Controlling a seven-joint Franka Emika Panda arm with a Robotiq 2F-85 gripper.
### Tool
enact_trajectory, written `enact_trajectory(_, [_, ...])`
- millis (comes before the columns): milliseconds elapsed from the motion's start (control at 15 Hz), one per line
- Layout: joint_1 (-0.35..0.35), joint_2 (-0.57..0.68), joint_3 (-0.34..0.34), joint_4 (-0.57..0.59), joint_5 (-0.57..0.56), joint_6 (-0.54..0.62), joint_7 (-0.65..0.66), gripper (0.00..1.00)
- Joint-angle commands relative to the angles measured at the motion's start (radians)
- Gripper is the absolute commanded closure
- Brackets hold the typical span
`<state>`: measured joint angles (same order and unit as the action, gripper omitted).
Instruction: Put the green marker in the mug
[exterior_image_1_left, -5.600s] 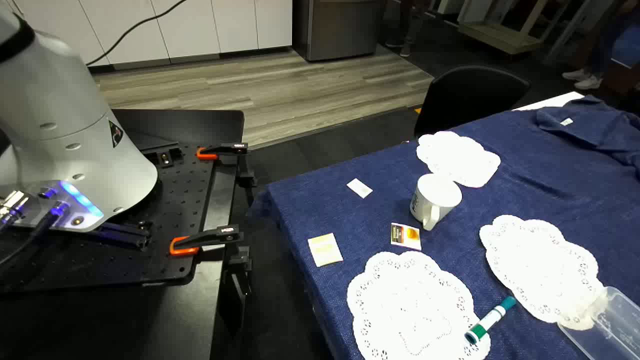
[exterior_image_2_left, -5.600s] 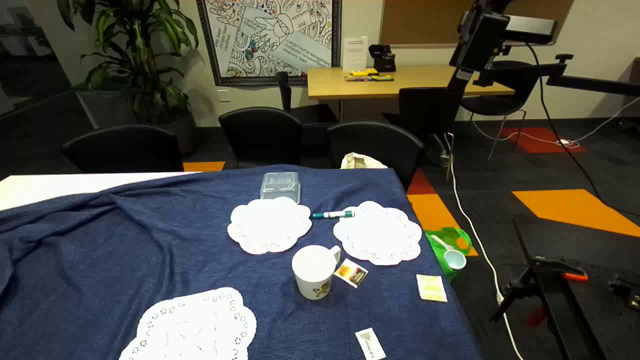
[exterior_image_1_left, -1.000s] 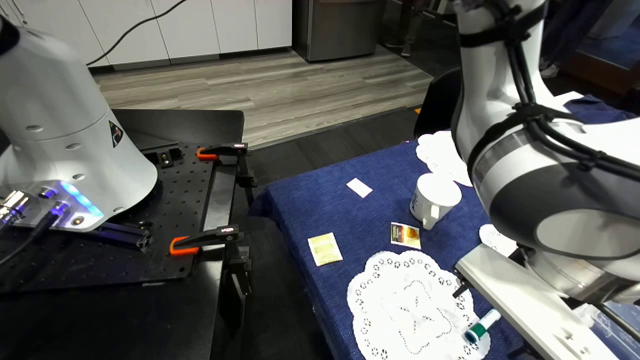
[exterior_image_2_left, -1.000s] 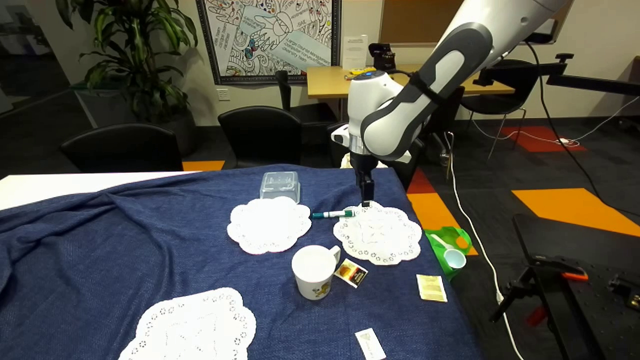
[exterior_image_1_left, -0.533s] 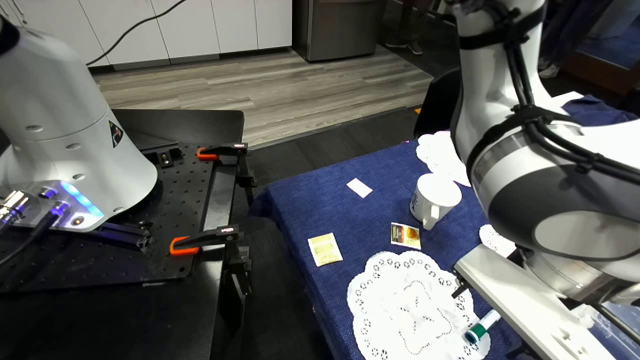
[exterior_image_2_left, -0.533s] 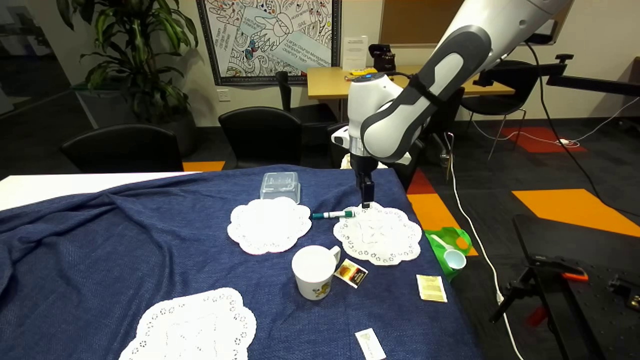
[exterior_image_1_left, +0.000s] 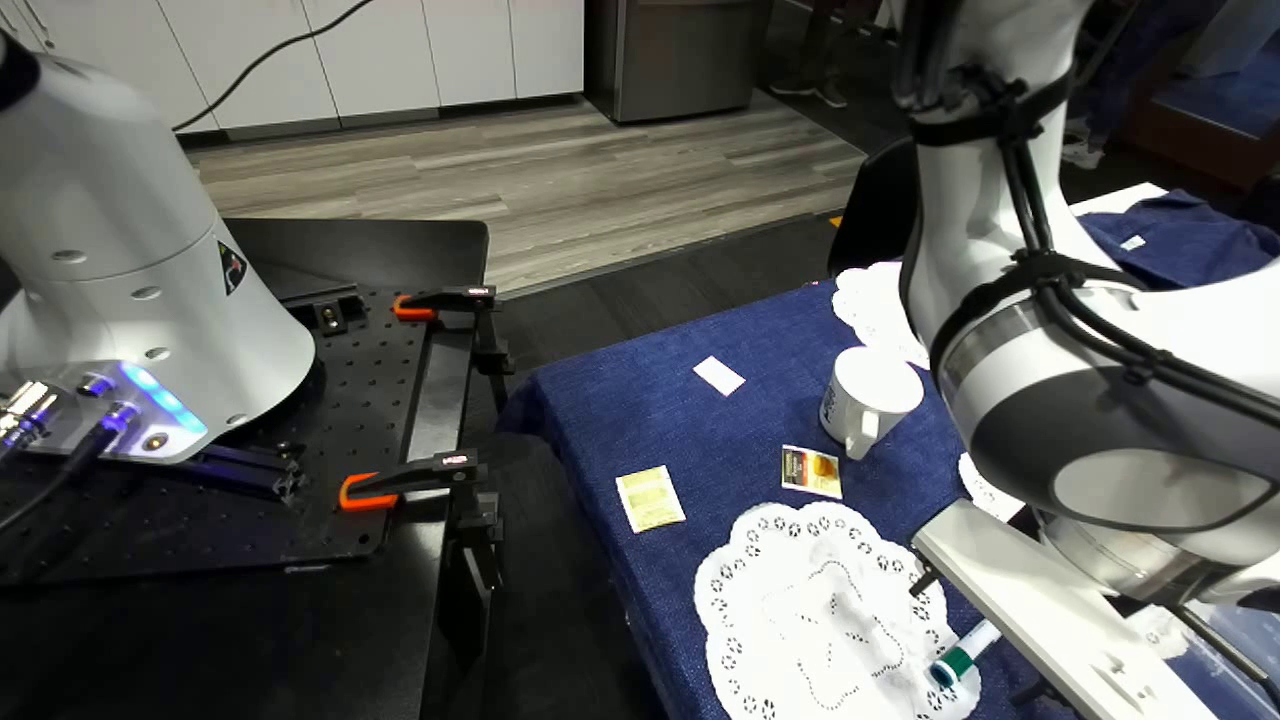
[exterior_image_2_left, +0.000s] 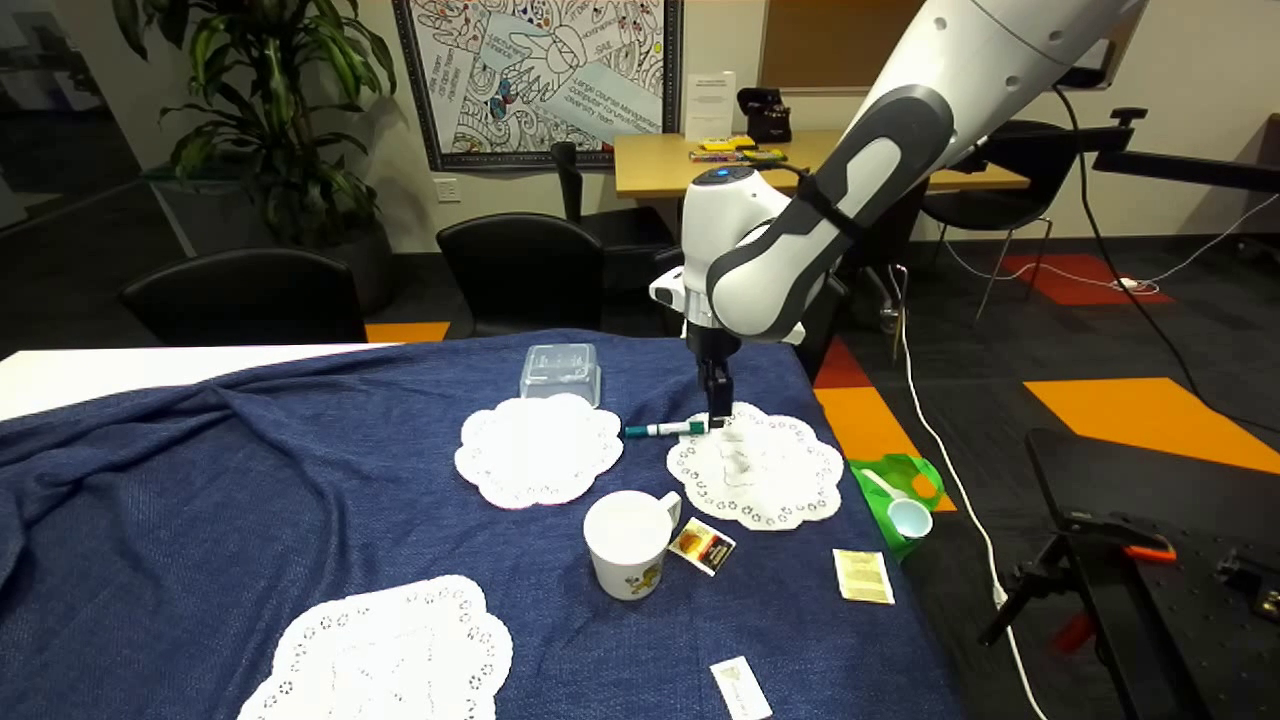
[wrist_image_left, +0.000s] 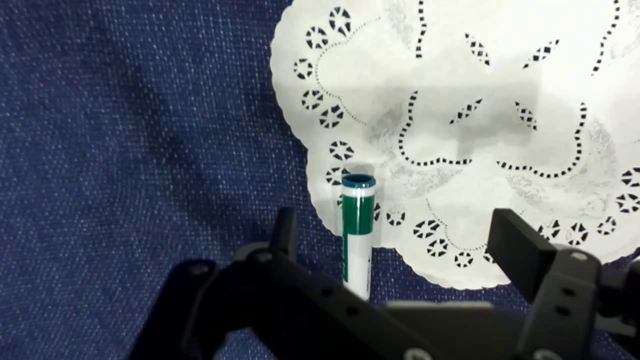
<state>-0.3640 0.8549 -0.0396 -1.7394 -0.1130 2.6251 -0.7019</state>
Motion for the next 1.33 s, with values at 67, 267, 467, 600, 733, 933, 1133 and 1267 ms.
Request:
enact_trajectory(67, [-0.013,0.056,0.024,0.082,0.0,0.023,0.0,0.12])
enact_trajectory(267, [-0.019,0.081,0.038,0.119,0.006,0.021,-0.003,0.21])
enact_trajectory(467, [-0.022,0.11,0.052,0.156,0.01,0.013,-0.003,0.31])
enact_trajectory(600, [-0.022,0.129,0.058,0.179,0.011,0.008,-0.004,0.35])
enact_trajectory(733, [-0.023,0.148,0.064,0.203,0.013,0.005,-0.004,0.39])
enact_trajectory(933, [-0.029,0.178,0.071,0.24,0.016,-0.002,-0.007,0.5])
enact_trajectory(1133, [-0.033,0.201,0.076,0.268,0.016,-0.006,-0.008,0.53])
enact_trajectory(1267, [-0.034,0.215,0.076,0.286,0.015,-0.009,-0.008,0.6])
